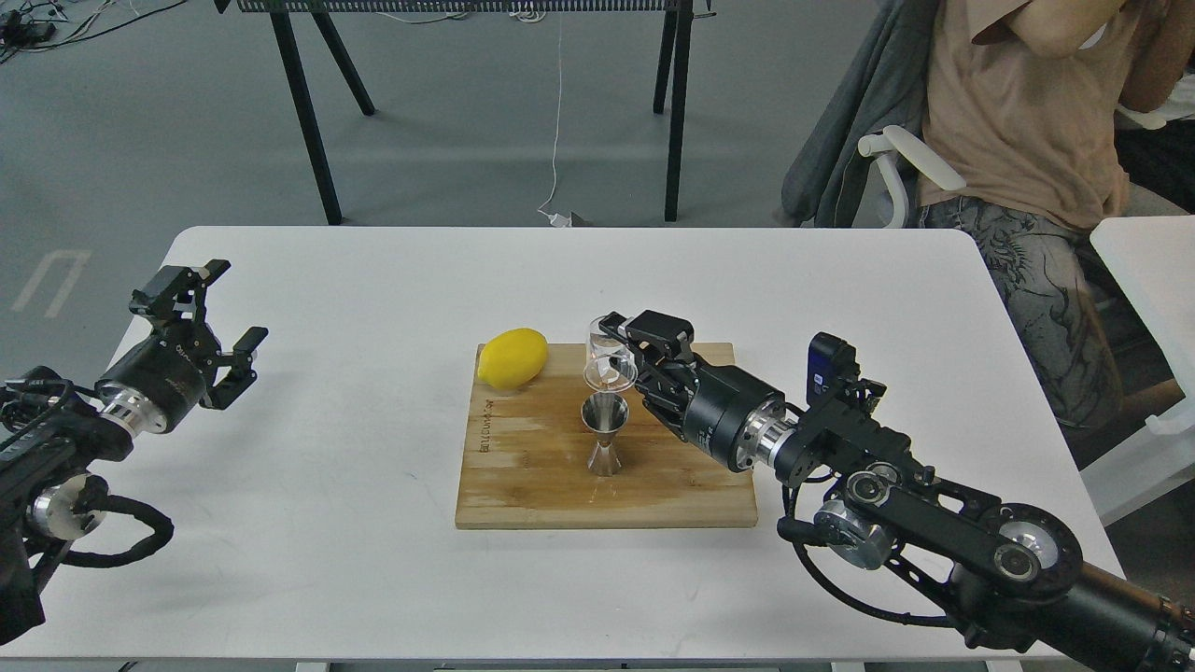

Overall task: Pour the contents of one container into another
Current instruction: 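Carry the clear cup with the right gripper above the jigger, then tilt the clear cup with the right gripper to pour into the jigger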

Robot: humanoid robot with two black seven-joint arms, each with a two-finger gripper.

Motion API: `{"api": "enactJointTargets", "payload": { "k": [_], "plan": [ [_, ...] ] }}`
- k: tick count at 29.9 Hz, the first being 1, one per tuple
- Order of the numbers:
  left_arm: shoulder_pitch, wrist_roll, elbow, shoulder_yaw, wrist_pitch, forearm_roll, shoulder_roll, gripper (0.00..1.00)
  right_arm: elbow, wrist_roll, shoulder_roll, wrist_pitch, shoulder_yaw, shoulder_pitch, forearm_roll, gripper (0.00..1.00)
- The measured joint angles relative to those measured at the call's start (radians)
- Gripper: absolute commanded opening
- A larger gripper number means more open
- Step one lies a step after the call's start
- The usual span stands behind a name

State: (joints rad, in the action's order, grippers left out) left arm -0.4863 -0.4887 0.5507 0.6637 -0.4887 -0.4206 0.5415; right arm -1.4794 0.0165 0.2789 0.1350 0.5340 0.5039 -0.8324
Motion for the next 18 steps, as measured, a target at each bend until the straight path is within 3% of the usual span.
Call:
{"api": "enactJointTargets", "payload": {
  "k": [18],
  "plan": [
    [0.0,0.0,0.0,-0.001,0.0,0.005,0.0,0.99,0.019,-0.003,0.009,0.0,-0.019,0.008,-0.066,0.37]
  ]
}}
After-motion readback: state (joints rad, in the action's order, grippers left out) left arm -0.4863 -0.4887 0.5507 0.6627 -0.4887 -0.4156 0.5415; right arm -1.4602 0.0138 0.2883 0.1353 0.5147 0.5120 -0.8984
